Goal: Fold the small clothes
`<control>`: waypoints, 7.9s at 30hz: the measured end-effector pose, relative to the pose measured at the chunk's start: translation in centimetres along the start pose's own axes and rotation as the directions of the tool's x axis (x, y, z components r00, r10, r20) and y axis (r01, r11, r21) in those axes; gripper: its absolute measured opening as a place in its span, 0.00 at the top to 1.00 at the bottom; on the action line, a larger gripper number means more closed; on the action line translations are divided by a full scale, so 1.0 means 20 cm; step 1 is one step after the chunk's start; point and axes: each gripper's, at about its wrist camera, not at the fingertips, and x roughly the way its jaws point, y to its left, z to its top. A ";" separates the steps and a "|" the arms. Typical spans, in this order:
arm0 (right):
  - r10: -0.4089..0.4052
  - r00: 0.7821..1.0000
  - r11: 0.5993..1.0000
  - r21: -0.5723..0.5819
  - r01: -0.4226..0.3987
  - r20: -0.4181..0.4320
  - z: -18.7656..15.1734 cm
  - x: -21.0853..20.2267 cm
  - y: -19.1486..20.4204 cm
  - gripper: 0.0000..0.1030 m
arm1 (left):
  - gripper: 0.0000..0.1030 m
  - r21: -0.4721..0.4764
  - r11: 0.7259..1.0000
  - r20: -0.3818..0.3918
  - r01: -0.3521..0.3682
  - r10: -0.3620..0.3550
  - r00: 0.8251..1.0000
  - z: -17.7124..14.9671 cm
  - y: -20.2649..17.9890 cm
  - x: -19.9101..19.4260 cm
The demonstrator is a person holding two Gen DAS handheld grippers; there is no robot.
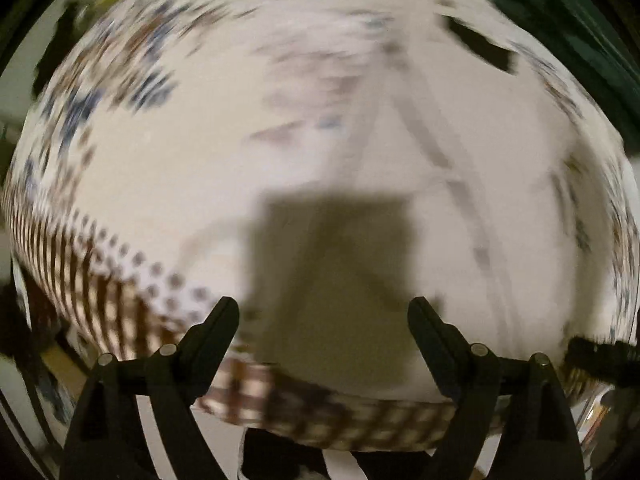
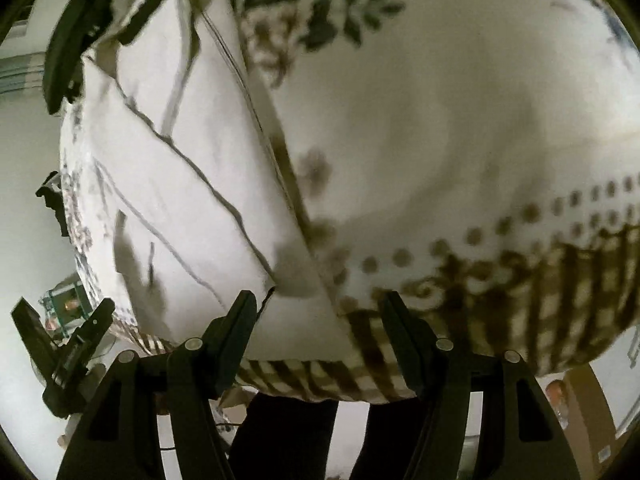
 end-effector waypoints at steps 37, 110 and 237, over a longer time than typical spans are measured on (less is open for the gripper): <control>0.274 0.941 0.929 0.199 -0.312 0.199 0.93 -0.19 0.44 0.78 | 0.89 -0.163 0.898 0.084 0.408 -0.400 0.913 0.92 0.13 -0.06; -0.272 0.940 0.884 -0.333 0.330 0.208 2.24 0.17 1.35 0.95 | 0.95 0.541 0.834 0.099 0.103 -0.185 0.978 1.65 -0.45 0.31; 0.455 0.871 0.874 -0.279 -0.397 0.184 2.17 -0.38 2.34 0.77 | 0.79 0.174 0.811 0.251 0.558 -0.585 0.772 2.51 0.49 -0.51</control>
